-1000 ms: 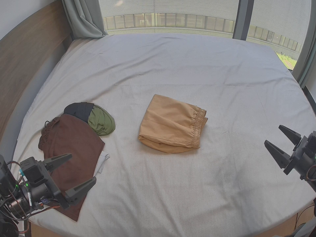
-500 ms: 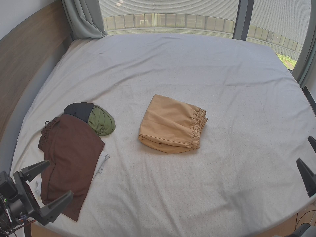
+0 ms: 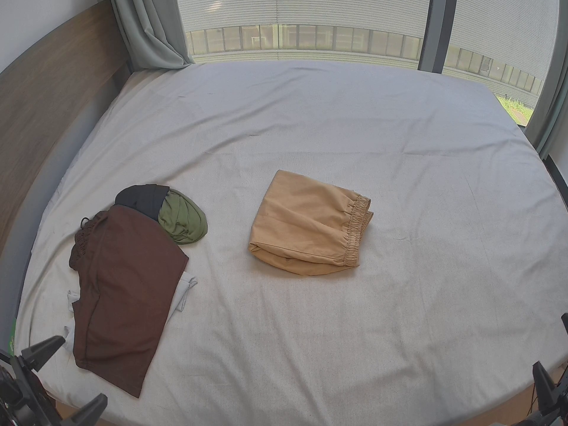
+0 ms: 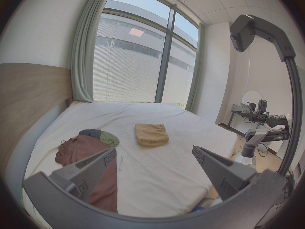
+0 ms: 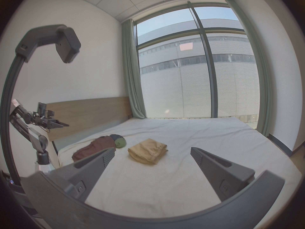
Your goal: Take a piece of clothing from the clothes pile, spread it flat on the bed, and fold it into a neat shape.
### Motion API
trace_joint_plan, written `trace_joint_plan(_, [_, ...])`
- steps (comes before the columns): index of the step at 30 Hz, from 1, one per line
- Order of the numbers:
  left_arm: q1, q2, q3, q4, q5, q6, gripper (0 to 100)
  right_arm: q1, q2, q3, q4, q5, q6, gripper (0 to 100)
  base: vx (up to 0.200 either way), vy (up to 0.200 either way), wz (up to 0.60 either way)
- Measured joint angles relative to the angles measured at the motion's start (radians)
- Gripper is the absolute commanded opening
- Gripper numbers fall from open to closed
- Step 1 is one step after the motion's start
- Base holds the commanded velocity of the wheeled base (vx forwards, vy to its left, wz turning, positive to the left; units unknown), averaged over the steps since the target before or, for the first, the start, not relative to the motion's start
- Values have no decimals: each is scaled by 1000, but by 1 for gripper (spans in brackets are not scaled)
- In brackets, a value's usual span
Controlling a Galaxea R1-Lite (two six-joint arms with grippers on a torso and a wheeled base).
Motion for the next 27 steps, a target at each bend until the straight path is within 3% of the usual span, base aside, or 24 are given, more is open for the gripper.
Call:
trace_joint_plan(3, [26, -98, 0, 109, 11, 0, 100, -11, -44, 0, 85, -46, -19, 100, 0, 0, 0])
trace_joint_plan(9, [76, -234, 0, 223, 102, -11, 100, -24, -87, 0, 179, -321, -46, 100, 0, 0, 0])
trace_joint_plan(13, [137, -272, 0, 257, 147, -25, 100, -29, -97, 0, 210, -409, -55, 100, 0, 0, 0])
trace_joint_plan(18, [218, -327, 0, 283, 177, -24, 100, -33, -102, 0, 259, -367, -56, 100, 0, 0, 0])
trace_joint_plan(24, [254, -366, 0, 336, 337, -9, 100, -33, -103, 0, 277, -345, -54, 100, 0, 0, 0])
trace_joint_plan(27, [260, -374, 0, 348, 336, -8, 100, -31, -103, 0, 282, -339, -53, 100, 0, 0, 0])
